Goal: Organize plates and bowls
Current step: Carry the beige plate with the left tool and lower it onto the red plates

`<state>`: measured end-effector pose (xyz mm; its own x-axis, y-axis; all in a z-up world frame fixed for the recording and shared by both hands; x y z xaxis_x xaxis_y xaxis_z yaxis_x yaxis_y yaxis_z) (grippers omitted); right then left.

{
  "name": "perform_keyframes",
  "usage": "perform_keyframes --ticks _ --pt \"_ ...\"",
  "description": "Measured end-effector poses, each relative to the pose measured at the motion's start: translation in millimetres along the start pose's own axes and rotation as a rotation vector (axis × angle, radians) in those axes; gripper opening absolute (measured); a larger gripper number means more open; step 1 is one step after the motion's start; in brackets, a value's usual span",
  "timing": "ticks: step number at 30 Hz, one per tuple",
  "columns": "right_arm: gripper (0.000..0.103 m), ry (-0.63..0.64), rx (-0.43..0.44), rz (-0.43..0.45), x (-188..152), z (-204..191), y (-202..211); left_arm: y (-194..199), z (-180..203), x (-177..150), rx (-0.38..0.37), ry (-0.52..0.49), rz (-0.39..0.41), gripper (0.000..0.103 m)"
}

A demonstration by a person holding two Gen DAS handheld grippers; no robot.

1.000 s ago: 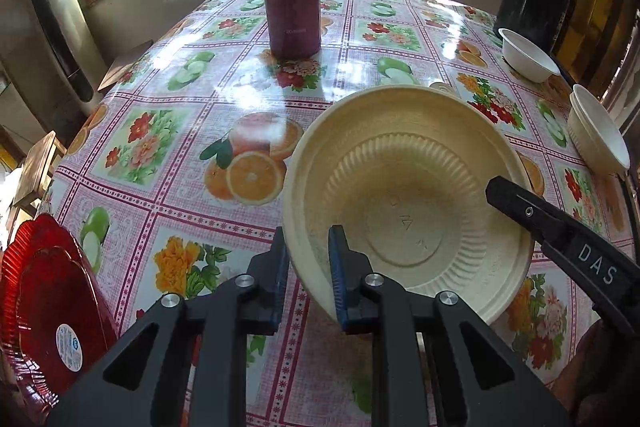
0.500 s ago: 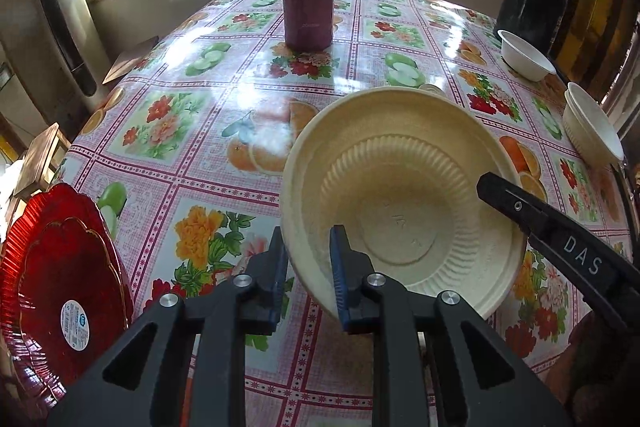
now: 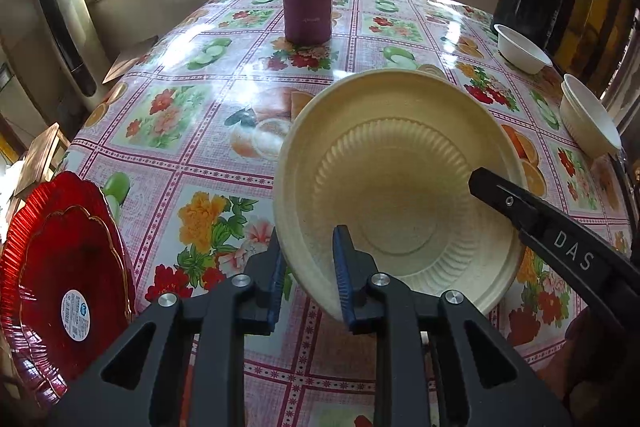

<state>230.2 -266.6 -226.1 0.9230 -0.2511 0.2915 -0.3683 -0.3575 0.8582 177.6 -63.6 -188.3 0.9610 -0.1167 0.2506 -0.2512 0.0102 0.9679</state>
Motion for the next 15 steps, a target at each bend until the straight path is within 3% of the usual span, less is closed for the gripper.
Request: perform_keyframes --ticks 6,15 --pt "0.010 0.003 0.027 0.030 -3 -2 7 -2 -7 -4 -0.054 0.030 -0.037 0.022" --pt "0.010 0.037 0.037 0.094 -9 -12 20 5 -12 -9 -0.060 0.033 -0.023 0.022"
Point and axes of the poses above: each gripper's, at about its wrist camera, not at the fingertips, and y roughly against the way its jaws point, z to its right, x to its top, the point moved 2 cm from there along -y, roughly the way its jaws point, and after that the axes turned 9 degrees about -z, right-handed, at the moved point
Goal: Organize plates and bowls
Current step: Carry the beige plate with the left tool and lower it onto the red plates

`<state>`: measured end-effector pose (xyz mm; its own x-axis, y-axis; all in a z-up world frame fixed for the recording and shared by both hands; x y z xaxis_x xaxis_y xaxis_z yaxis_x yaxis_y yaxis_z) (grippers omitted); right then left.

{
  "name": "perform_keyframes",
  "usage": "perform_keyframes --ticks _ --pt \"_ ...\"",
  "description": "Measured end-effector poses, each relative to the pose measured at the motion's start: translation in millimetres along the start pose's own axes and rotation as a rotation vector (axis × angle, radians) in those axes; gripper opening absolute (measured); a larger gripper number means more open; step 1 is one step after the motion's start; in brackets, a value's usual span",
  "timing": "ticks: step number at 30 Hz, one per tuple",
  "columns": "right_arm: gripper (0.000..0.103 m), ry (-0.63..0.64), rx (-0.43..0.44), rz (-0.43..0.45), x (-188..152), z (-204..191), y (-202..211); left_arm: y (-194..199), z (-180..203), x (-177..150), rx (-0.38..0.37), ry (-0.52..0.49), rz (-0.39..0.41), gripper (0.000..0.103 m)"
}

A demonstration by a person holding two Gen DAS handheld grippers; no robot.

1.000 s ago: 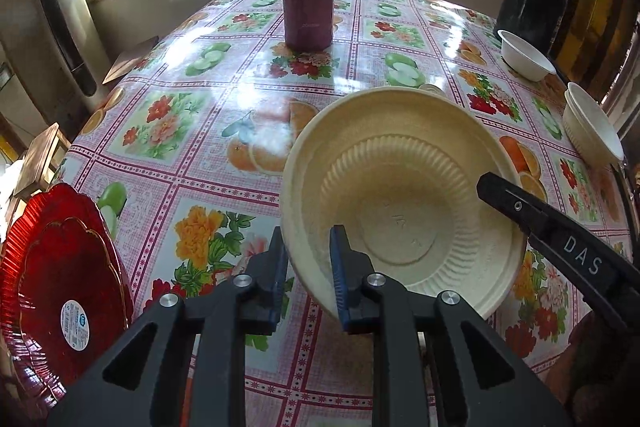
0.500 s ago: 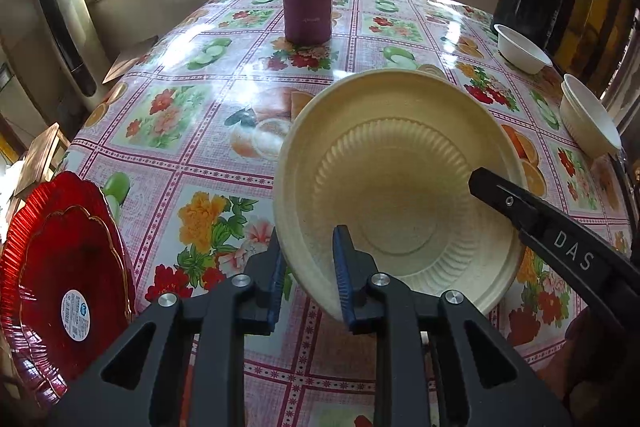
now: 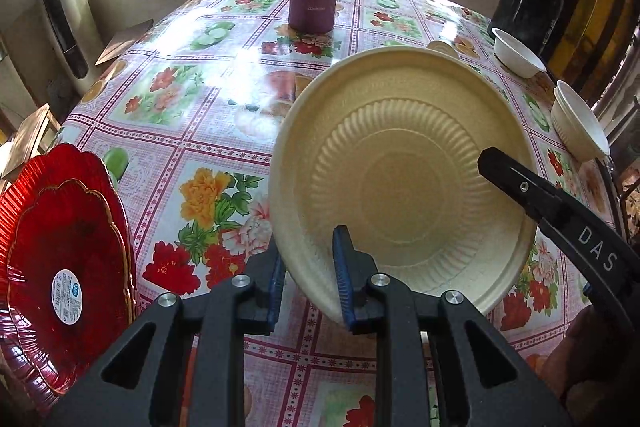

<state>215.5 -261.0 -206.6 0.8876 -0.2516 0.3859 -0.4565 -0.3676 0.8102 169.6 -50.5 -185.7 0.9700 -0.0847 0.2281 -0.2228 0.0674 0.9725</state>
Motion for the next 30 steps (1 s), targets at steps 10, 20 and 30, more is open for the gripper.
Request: perform_keyframes --ticks 10,20,30 --pt "0.010 -0.003 0.070 0.071 -11 -16 22 30 -15 -11 -0.026 0.000 0.052 0.022" --pt "0.010 0.015 0.179 0.048 -21 -61 23 60 -56 -31 0.006 0.024 0.109 0.022" --pt "0.010 0.153 0.250 -0.026 -33 -146 0 77 -128 -54 0.091 0.129 0.149 0.022"
Point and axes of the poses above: each gripper's, at about its wrist camera, not at the fingertips, and y roughly against the way its jaws point, z to its right, x to its top, the point moved 2 cm from there along -y, roughly the way its jaws point, and after that the axes turned 9 degrees about -z, right-handed, at the moved point
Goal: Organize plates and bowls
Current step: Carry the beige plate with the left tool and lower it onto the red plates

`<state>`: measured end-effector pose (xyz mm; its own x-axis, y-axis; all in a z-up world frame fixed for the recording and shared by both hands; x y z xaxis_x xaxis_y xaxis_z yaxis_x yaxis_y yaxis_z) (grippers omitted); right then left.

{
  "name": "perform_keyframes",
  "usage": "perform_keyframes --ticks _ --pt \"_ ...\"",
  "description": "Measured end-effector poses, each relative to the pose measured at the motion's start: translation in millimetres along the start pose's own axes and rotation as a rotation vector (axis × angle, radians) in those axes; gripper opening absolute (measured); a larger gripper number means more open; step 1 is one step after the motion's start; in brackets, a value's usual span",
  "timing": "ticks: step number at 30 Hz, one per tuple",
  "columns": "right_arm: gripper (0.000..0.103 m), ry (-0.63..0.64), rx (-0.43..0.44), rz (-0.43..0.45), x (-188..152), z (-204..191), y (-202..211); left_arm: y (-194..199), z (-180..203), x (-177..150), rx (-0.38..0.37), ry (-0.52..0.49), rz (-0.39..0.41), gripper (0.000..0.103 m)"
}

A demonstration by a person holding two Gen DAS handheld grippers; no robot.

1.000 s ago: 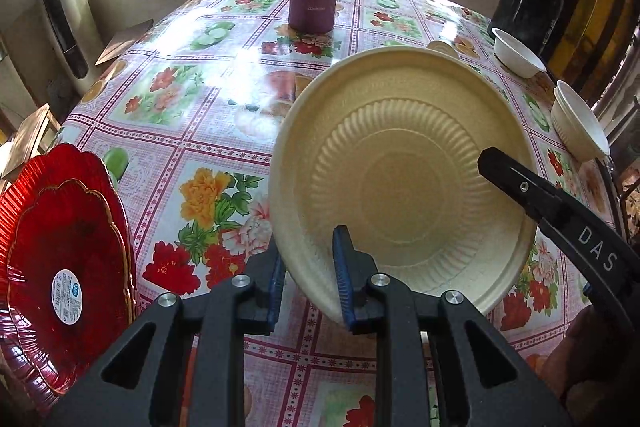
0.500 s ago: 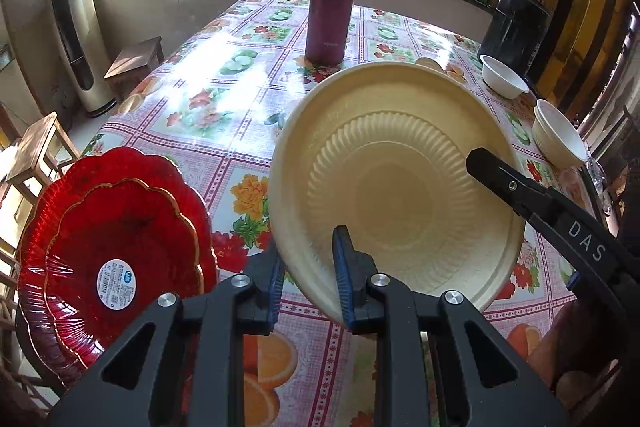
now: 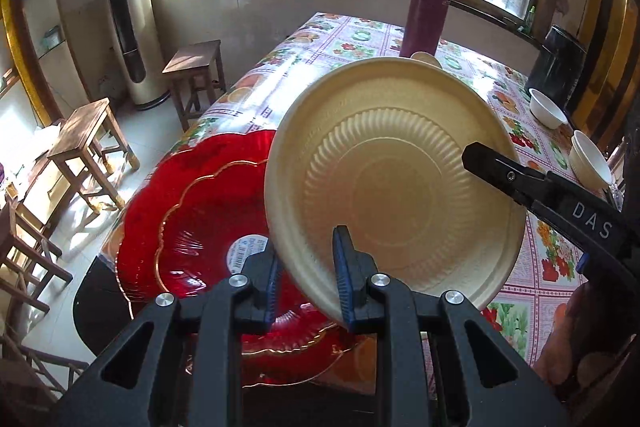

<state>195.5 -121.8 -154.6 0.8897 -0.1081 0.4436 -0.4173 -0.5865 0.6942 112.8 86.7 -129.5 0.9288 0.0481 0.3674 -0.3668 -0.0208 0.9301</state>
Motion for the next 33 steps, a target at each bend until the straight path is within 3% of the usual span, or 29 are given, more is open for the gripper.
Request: perform_keyframes --ticks 9,24,30,33 --pt "0.011 0.080 -0.012 -0.068 -11 -36 -43 -15 -38 -5 0.033 0.066 -0.031 0.022" --pt "0.014 0.102 -0.068 -0.112 -28 -37 -70 -28 -63 -11 0.030 0.106 -0.071 0.022" --pt "0.015 0.103 -0.070 -0.099 -26 -38 -65 -18 -67 -12 0.064 0.121 -0.029 0.022" --pt "0.016 0.095 -0.064 -0.075 -22 -34 -55 0 -67 -10 0.125 0.123 0.054 0.032"
Point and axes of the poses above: each gripper's, at about its wrist camera, not at the fingertips, and y roughly against the way its jaws point, z to its right, x to its top, the point moved 2 cm from there along -y, roughly the way its jaws point, and after that the axes turned 9 degrees about -z, right-handed, at the moved point
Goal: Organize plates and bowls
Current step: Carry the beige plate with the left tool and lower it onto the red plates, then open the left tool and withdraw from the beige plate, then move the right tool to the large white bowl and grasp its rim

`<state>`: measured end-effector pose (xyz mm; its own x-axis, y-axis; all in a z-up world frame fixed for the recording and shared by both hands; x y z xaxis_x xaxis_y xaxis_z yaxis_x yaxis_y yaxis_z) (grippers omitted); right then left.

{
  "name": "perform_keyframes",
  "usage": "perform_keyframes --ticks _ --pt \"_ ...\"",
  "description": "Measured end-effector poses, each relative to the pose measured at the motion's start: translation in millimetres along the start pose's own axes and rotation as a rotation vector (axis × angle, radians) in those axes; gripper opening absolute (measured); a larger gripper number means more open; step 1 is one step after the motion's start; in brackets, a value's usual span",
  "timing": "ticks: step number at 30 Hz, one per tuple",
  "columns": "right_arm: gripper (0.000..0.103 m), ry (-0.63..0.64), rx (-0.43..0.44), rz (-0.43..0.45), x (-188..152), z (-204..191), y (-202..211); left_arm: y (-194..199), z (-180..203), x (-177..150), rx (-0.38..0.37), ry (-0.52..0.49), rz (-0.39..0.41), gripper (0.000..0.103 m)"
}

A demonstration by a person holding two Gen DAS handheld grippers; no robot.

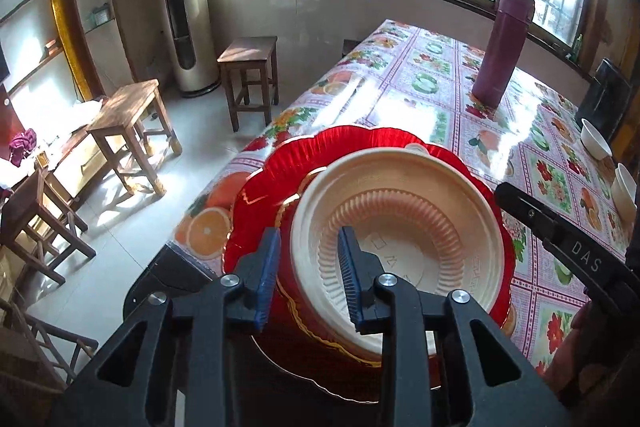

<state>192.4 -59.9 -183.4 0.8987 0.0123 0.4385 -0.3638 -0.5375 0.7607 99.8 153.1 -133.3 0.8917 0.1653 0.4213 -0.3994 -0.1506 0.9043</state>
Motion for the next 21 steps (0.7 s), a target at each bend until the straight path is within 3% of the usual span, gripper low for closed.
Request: perform_keyframes --ticks 2,4,7,11,16,21 --pt "0.021 -0.009 -0.004 0.024 3 8 12 17 0 2 0.046 0.002 0.087 0.048" --pt "0.029 -0.040 -0.011 0.067 6 23 28 34 6 4 0.084 -0.008 0.171 0.056" --pt "0.035 -0.109 -0.027 0.136 12 55 56 56 29 10 0.056 -0.069 0.232 0.060" --pt "0.036 -0.220 -0.057 0.227 17 112 102 73 84 18 -0.032 -0.191 0.246 0.064" --pt "0.045 -0.355 -0.150 0.358 12 207 174 76 162 15 -0.126 -0.359 0.186 0.066" --pt "0.056 -0.535 -0.262 0.512 5 329 258 70 214 5 -0.148 -0.458 0.135 0.066"
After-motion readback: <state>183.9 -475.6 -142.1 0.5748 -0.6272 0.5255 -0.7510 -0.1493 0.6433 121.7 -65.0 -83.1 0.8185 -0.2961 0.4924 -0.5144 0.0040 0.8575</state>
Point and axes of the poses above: each gripper's, at about its wrist camera, not at the fingertips, and y roughly against the way its jaws point, z to its right, x to its top, the point moved 2 cm from there along -y, roughly the way its jaws point, and after that the axes turned 9 degrees about -z, right-handed, at the moved point
